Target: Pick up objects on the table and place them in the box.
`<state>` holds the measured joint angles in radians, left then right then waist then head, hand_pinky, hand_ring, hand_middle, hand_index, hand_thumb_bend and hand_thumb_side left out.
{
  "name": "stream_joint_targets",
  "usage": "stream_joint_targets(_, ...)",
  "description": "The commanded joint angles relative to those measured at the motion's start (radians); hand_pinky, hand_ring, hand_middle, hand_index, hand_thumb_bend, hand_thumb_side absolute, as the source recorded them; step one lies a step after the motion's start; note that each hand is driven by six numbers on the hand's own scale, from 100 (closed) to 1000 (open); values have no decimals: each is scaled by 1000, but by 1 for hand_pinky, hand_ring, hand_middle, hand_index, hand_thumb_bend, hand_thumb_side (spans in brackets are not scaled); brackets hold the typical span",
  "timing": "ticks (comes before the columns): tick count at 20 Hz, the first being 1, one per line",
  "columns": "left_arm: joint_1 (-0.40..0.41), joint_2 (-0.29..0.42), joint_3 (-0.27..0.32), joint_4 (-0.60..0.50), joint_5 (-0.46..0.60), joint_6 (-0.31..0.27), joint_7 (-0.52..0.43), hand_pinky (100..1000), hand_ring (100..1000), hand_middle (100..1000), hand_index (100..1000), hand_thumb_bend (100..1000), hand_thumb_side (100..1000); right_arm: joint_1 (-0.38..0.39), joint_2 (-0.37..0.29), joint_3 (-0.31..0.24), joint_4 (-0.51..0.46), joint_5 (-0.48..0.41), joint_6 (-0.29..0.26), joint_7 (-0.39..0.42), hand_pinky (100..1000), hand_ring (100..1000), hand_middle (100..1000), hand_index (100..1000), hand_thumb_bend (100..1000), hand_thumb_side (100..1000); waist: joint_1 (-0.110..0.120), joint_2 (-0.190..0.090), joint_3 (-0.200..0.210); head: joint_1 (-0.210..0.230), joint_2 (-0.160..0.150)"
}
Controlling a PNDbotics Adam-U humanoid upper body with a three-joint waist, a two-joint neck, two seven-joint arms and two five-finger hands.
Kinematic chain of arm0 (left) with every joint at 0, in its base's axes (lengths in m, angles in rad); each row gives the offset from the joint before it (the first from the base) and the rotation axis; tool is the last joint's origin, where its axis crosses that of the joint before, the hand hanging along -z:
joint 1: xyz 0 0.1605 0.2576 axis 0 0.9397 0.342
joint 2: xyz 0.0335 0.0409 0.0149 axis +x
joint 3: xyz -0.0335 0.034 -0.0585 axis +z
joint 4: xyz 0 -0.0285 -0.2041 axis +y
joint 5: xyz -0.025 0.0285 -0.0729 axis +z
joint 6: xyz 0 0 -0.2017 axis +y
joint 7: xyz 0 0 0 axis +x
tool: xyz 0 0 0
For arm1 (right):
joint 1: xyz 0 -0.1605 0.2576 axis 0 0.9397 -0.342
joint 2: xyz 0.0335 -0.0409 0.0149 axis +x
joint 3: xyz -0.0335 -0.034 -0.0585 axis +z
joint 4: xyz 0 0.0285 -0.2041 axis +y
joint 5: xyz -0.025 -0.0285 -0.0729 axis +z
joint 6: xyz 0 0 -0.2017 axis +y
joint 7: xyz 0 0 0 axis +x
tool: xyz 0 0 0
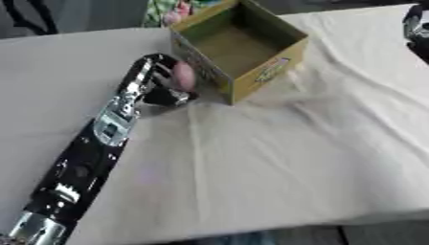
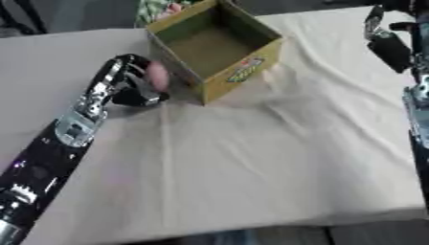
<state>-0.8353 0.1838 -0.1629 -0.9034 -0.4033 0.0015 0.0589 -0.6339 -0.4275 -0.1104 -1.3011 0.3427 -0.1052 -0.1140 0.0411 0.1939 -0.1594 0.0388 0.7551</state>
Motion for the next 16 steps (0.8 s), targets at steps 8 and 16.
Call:
stream_joint_targets(8,-28,2,18,6,-111,41,89,476,584,572,631,425,100,-23,-16,-1,-14,2,-2,4,754,904,713,901,100,524,-5,-14,-5,3,5)
stream_joint_targets(16,-32,7,32,6,-124,89,172,376,477,448,486,305,100,-22,-14,-1,-15,2,-3,4,754,905,713,901,100,524,-5,-17,-5,1,4)
